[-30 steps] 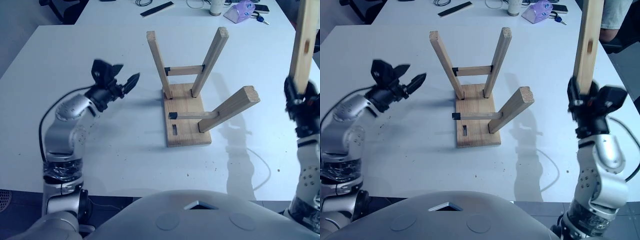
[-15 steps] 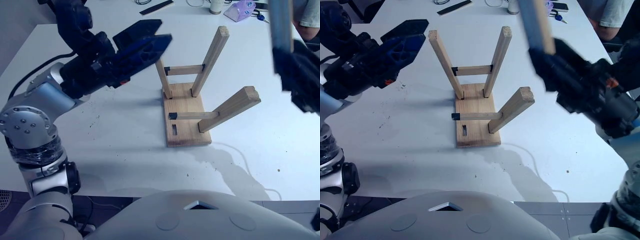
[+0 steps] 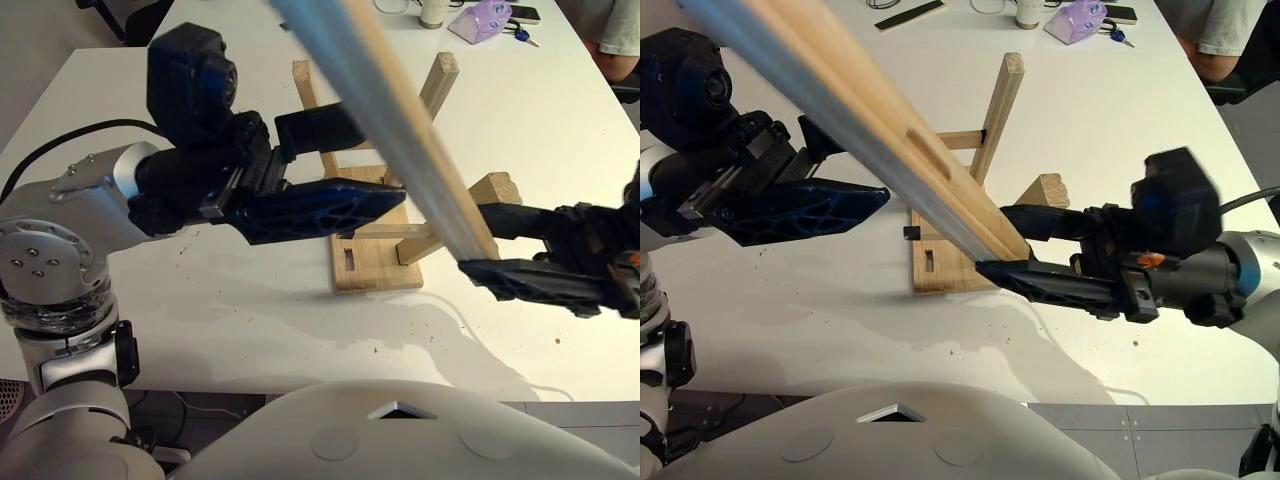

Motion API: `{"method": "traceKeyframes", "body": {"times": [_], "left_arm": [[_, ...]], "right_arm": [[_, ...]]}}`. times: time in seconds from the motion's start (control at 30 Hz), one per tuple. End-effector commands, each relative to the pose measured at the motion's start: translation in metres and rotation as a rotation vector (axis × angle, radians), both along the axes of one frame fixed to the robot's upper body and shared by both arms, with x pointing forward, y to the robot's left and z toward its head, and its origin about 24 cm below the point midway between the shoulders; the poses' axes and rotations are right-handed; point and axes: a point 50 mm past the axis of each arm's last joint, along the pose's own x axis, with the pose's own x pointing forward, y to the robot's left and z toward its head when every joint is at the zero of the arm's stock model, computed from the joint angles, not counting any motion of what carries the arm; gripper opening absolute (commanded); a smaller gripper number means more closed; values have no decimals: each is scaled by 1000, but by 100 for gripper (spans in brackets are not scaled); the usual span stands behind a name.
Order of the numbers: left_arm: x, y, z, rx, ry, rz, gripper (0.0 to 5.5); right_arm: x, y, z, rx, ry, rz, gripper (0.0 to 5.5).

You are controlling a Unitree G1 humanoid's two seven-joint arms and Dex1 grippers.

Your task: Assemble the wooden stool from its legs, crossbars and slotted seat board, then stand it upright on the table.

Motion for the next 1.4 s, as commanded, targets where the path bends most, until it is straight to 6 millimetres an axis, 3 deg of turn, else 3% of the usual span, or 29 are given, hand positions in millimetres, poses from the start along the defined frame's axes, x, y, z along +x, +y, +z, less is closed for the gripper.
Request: {"method": "traceKeyframes", "body": {"times": [0.03,0.27,0.77,1.1,1.13,1.27,1.4], "left_arm": [[-1,-3,-1,28,-2,-10,427],[-3,-7,-8,75,-12,-24,427],[-1,-4,-14,54,-25,-16,215],[2,0,-15,9,-16,-4,213],[2,0,-15,6,-15,-6,213],[3,2,-15,-2,-10,-1,212],[5,7,-17,16,-10,18,212]], "right_arm": [[3,-3,-6,-68,-41,-2,205],[6,-3,-6,-102,-101,17,205],[5,-3,-11,-128,-72,44,205],[4,-4,-11,-126,-63,36,205],[6,-4,-11,-124,-66,22,241],[7,-5,-10,-134,-65,7,292],[11,-14,0,-94,-62,-42,297]]}}
